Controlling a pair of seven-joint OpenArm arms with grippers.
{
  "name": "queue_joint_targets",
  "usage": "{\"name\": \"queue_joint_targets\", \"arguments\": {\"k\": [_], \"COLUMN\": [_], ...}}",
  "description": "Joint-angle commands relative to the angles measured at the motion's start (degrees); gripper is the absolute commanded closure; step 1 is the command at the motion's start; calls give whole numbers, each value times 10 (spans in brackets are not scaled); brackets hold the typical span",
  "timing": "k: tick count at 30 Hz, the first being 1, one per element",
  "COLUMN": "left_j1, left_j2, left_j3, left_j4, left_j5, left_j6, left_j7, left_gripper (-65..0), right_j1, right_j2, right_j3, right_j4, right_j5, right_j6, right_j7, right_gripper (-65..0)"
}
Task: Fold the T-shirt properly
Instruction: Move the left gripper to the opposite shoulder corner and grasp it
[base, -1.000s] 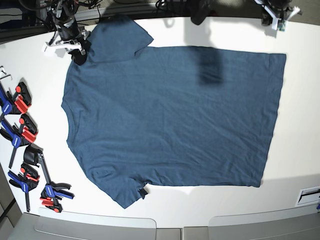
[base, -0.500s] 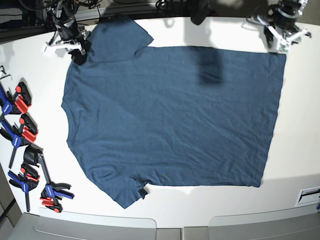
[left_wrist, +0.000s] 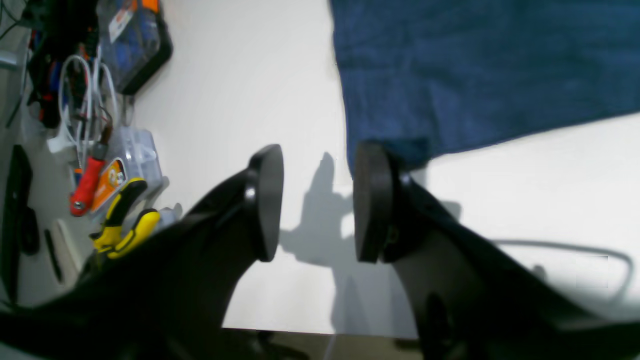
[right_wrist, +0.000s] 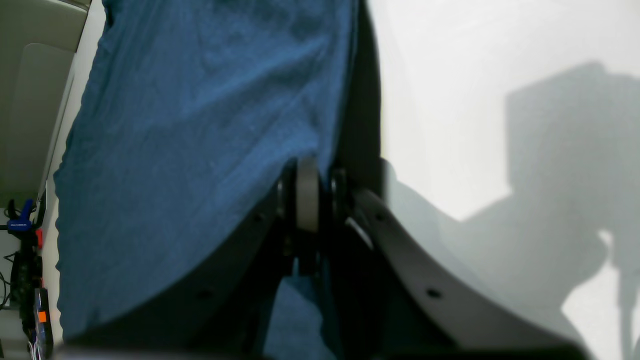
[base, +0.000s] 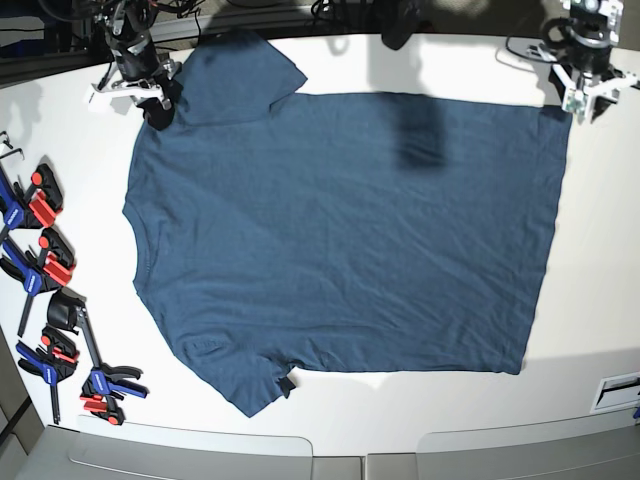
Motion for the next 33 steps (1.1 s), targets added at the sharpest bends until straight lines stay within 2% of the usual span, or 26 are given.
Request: {"name": "queue_joint_targets", "arguments": {"k": [1, 8, 10, 16, 20, 23, 28, 33], "left_j1": [-9, -97, -121, -181, -196, -198, -198, -198], "left_j2": [-14, -40, -47, -65, -72, -70, -68, -68], "left_j3": [-16, -137, -174, -255, -262, -258, -255, -248], "left_j4": [1, -135, -196, -377, -447, -468, -468, -468], "left_j5": [-15, -248, -326, -564, -689, -728, -729, -728], "left_j6": [10, 4, -39, -225, -301, -328, -331, -331], "left_j7": [-2, 48, 70, 192, 268, 299, 308, 308], "left_gripper": [-218, -218, -218, -218, -218, -243, -332, -334], "right_j1": [-3, -3, -3, -3, -3, -3, -3, -3], "right_j2": [4, 4, 4, 4, 4, 4, 4, 4], "right_j3": [0, 0, 0, 0, 0, 0, 0, 0], "right_j4": [5, 5, 5, 5, 5, 5, 5, 5], "right_j5": [-2, -3, -2, -3, -2, -2, -2, -2], "right_j6": [0, 0, 0, 0, 0, 0, 0, 0], "right_j7": [-8, -8, -8, -8, -8, -8, -8, -8], "right_gripper": [0, 0, 0, 0, 0, 0, 0, 0]}}
